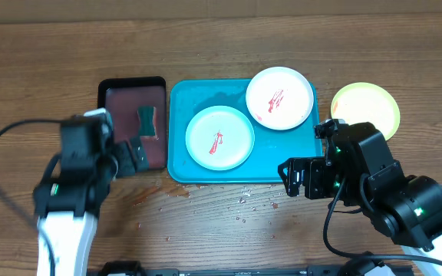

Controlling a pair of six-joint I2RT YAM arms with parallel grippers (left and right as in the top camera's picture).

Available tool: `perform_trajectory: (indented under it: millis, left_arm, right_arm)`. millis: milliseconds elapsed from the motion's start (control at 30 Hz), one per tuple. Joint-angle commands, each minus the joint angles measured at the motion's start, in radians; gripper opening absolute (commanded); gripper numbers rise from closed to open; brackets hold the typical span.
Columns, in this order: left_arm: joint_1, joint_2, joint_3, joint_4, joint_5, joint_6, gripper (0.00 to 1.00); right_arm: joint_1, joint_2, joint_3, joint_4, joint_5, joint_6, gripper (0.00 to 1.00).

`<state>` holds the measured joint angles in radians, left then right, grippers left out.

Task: Clean dirty plates on tray and stack at the side
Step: 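Reach the left gripper into the black tray and grasp the sponge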

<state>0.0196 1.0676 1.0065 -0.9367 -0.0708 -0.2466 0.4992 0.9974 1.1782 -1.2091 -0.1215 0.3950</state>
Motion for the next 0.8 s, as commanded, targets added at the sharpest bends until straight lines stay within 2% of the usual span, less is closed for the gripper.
perform_trajectory:
  millis: [0, 233, 433, 500, 767]
  left_arm:
    - [-0.005, 0.104, -0.003, 0.042, -0.061, -0.061, 1.00]
    - [-0.005, 0.302, -0.003, 0.216, -0.063, -0.042, 1.00]
    - [-0.007, 0.425, -0.003, 0.381, -0.055, -0.018, 0.92]
    - [-0.008, 0.472, -0.003, 0.441, -0.027, 0.002, 0.89]
    - [-0.008, 0.616, -0.003, 0.627, 0.062, 0.053, 0.88]
  right_arm:
    - [0.005, -0.008, 0.022, -0.001, 0.045, -0.007, 1.00]
    - [0.005, -0.008, 0.022, 0.000, 0.113, -0.007, 1.00]
    - [0.005, -0.008, 0.022, 0.000, 0.121, -0.007, 1.00]
    - [0.005, -0.007, 0.022, 0.001, 0.121, -0.007, 1.00]
    - [0.005, -0.003, 0.022, 0.011, 0.121, -0.006, 1.00]
